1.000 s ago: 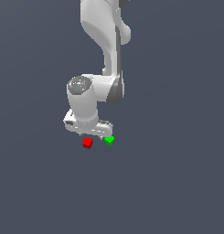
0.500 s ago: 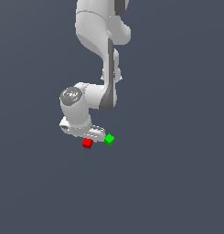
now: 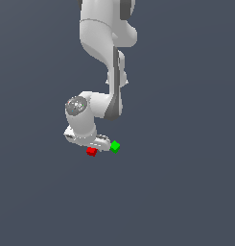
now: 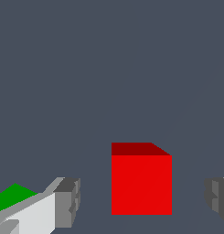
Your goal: Stack the red cube on top of the green cube.
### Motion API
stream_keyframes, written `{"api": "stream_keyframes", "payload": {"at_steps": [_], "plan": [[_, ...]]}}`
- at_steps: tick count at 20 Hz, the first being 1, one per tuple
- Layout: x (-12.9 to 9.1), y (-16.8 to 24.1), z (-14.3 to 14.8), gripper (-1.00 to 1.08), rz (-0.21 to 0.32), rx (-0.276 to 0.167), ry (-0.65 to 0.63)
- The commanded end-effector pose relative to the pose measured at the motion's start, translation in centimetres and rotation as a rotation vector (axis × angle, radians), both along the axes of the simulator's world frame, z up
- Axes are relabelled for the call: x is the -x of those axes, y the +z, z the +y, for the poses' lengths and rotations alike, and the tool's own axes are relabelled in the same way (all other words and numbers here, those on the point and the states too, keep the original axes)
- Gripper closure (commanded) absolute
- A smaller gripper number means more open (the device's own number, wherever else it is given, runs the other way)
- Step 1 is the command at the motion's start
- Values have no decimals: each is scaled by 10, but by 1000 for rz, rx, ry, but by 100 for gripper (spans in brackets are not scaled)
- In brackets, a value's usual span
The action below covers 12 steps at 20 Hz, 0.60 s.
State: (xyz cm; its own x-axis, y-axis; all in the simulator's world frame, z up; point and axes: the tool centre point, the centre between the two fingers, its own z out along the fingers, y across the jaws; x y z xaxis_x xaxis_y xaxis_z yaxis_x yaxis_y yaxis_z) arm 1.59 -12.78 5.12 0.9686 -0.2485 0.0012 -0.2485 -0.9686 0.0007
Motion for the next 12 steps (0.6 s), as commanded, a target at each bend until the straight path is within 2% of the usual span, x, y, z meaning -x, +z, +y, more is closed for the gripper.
{"api": "stream_keyframes", "payload": {"at_steps": [1,9,10,12], "plan": [[1,-14,0,-92,1,-1,-1],[0,-31,0,-92,1,-1,-1],[0,-31,0,108,1,-1,-1],[0,-31,0,108,1,-1,-1]]}}
